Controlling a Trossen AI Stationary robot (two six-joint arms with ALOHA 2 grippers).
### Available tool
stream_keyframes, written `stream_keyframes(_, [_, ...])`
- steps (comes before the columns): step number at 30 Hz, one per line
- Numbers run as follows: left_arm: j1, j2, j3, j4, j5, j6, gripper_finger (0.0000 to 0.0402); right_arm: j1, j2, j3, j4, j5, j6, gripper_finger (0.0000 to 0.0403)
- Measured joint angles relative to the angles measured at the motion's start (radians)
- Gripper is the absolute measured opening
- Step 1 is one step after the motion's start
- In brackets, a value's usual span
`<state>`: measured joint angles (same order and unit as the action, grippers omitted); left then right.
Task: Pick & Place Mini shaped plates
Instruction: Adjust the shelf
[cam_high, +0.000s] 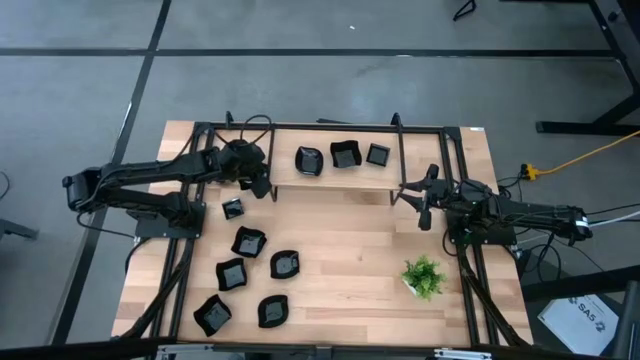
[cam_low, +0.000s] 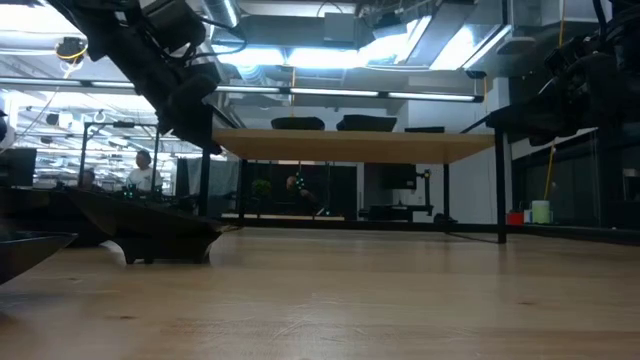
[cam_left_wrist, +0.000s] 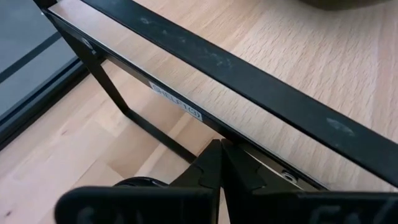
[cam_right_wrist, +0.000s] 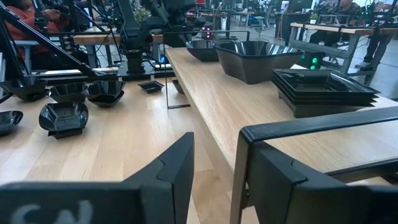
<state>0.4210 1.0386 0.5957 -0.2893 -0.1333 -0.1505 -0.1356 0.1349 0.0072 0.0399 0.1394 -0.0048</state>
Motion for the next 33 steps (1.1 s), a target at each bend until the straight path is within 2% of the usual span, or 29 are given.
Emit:
stream_keyframes(11, [0.0, -0.004, 0.0, 0.076, 0.04, 0.015, 0.0001, 0.0, 0.0, 0.0, -0.004, -0.001, 0.0, 0.0132])
stream_keyframes(17, [0.0, -0.004, 0.0, 0.073, 0.027, 0.023, 0.0001, 0.0, 0.0, 0.0, -0.003, -0.002, 0.0, 0.0132])
stream_keyframes(24, [0.0, -0.027, 0.0, -0.02, -0.05, 0.026, 0.0001, 0.0, 0.0, 0.0, -0.001, -0.002, 0.0, 0.0132])
stream_keyframes(33, [0.0, -0.178, 0.0, -0.175, -0.081, -0.001, 0.0005, 0.0, 0.0, 0.0, -0.001, -0.002, 0.0, 0.0132])
